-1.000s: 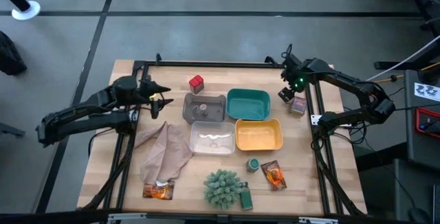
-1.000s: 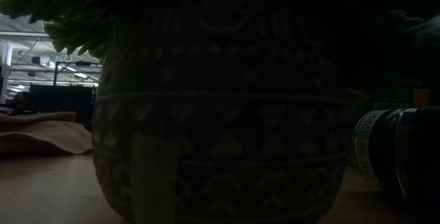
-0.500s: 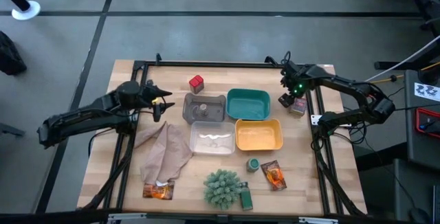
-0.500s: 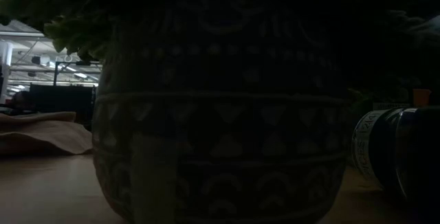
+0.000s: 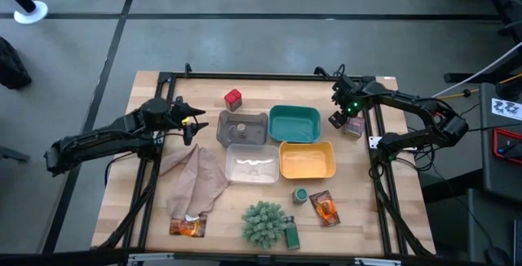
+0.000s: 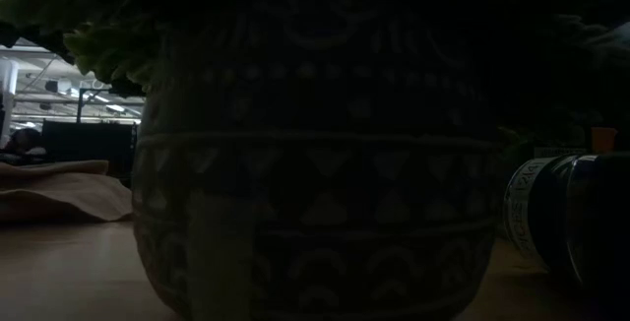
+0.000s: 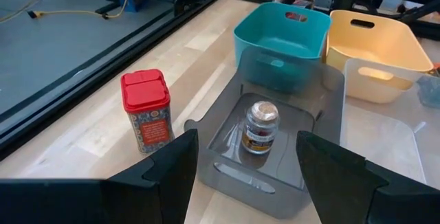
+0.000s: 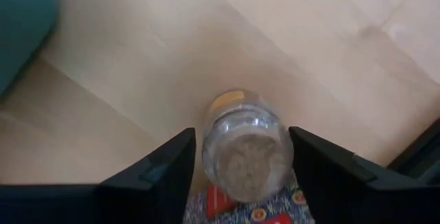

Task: Sort spices by type
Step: Put the brown seasoning bottle into the black bin

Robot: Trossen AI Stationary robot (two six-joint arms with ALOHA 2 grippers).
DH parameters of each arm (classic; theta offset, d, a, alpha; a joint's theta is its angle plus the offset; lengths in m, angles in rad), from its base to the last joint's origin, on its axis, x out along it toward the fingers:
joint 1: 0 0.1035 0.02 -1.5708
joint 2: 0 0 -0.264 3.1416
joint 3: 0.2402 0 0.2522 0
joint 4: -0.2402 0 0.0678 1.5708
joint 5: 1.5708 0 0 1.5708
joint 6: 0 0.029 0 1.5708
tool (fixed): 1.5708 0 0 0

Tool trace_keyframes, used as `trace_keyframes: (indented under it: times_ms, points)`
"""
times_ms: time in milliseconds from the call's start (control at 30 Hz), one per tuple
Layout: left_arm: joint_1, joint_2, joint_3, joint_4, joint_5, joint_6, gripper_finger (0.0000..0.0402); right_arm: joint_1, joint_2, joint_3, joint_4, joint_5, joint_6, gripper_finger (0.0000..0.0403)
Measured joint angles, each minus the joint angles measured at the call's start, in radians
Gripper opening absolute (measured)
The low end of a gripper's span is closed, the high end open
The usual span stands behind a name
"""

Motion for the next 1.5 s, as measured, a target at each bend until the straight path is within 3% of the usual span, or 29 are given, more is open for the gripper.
trace_keyframes:
  times_ms: [167, 400, 633, 800, 1000, 1233, 1500]
  points:
    - [0.0, 0.0, 0.0, 0.0, 0.0, 0.003, 0.023, 0.0, 0.0, 0.0, 0.027, 0.0, 0.0, 0.018]
    - [0.0, 0.0, 0.0, 0.003, 0.0, 0.003, 0.023, 0.0, 0.0, 0.051, 0.016, 0.0, 0.023, 0.018]
    - [0.0, 0.0, 0.0, 0.004, 0.0, 0.003, 0.023, 0.0, 0.0, 0.193, -0.013, -0.005, 0.043, 0.0189]
    - [0.0, 0.0, 0.0, 0.004, 0.0, 0.003, 0.023, 0.014, 0.0, 0.309, -0.01, -0.094, 0.076, 0.0182]
    - [0.0, 0.0, 0.0, 0.012, 0.0, 0.003, 0.023, 0.15, 0.0, 0.411, 0.018, -0.114, 0.13, 0.0193]
    - [0.0, 0.0, 0.0, 0.037, 0.0, 0.016, 0.023, 0.361, 0.014, 0.423, 0.223, -0.116, 0.181, 0.0183]
    - [0.0, 0.001, 0.0, 0.035, 0.0, 0.013, 0.023, 0.516, 0.169, 0.423, 0.439, -0.137, 0.198, 0.019]
